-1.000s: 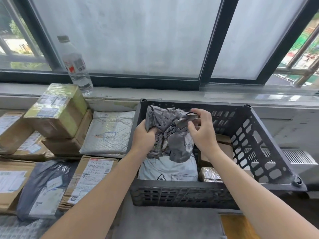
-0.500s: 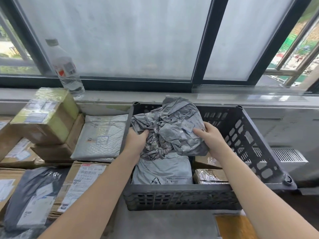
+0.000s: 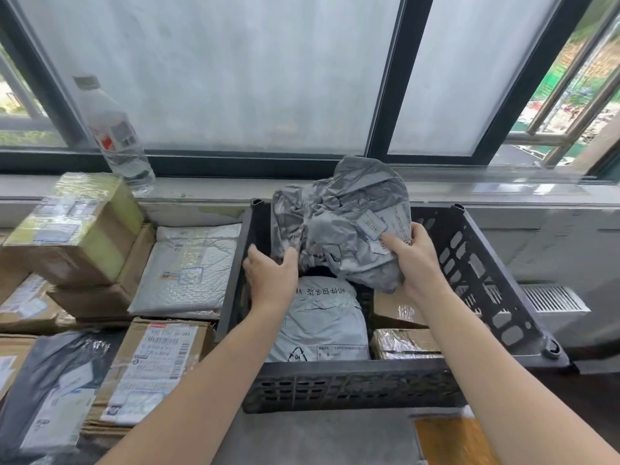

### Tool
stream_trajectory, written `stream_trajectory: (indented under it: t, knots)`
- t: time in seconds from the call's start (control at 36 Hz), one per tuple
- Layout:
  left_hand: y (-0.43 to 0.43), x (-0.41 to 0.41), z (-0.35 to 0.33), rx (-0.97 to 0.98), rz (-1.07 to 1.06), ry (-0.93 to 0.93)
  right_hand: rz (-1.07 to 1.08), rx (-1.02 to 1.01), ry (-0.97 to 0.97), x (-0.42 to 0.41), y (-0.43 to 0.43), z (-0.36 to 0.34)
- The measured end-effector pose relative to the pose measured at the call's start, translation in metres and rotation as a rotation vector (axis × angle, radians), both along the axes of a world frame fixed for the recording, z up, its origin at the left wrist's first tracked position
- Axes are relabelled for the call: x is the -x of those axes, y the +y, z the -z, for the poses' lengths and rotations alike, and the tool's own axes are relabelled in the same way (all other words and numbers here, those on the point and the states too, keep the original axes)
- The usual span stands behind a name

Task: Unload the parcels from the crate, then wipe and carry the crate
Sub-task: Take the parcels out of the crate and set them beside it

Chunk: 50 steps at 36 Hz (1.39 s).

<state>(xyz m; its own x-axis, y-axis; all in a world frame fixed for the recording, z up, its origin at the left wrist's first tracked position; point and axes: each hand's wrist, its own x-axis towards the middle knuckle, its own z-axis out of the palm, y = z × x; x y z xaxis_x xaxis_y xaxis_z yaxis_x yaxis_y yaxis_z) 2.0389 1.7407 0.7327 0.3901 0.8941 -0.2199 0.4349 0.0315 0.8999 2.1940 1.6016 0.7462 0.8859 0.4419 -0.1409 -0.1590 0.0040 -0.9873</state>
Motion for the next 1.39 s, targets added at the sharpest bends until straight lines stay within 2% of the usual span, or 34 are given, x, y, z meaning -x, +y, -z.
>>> stream_trajectory:
  t: [0.08,0.11,0.17,0.25,0.31,0.44,0.58,0.67,0.72,0.78,0.97,1.22,1.39]
  knots:
    - [-0.005,-0.003,-0.005,0.462,0.093,-0.143,0.015,-0.087,0.167,0.012,0.007,0.002]
    - [-0.008,-0.004,-0.007,0.559,0.155,-0.203,0.007,-0.108,0.212,0.018,0.010,0.003]
    - [-0.013,-0.007,-0.006,0.619,0.230,-0.314,-0.029,-0.138,0.281,0.031,0.015,0.006]
    - [-0.017,-0.012,-0.006,0.636,0.126,-0.447,-0.148,-0.145,0.319,0.049,0.019,0.015]
    - [-0.012,-0.015,0.002,0.643,0.084,-0.462,-0.211,-0.112,0.311,0.058,0.019,0.020]
    - [0.000,-0.006,0.005,0.448,0.031,-0.468,-0.254,-0.050,0.290,0.061,0.015,0.022]
    - [0.016,0.009,-0.017,0.191,0.227,-0.317,-0.046,-0.095,0.272,0.036,0.006,0.017]
    - [0.025,0.013,-0.024,0.125,0.359,-0.234,-0.156,0.019,0.058,0.034,0.002,0.009]
    - [0.027,0.015,-0.027,0.108,0.389,-0.192,-0.246,0.171,-0.094,0.038,0.005,0.004]
    - [0.029,0.015,-0.029,0.095,0.397,-0.183,-0.262,0.253,-0.166,0.039,0.009,0.005]
    - [0.032,0.019,-0.028,0.036,0.367,-0.155,-0.202,0.284,-0.225,0.055,0.022,0.014]
    - [0.047,0.039,-0.024,-0.027,0.248,-0.213,-0.172,0.286,-0.254,0.077,0.046,0.007]
    - [0.087,0.074,-0.031,-0.199,0.163,-0.068,-0.280,0.321,-0.283,0.098,0.079,-0.006]
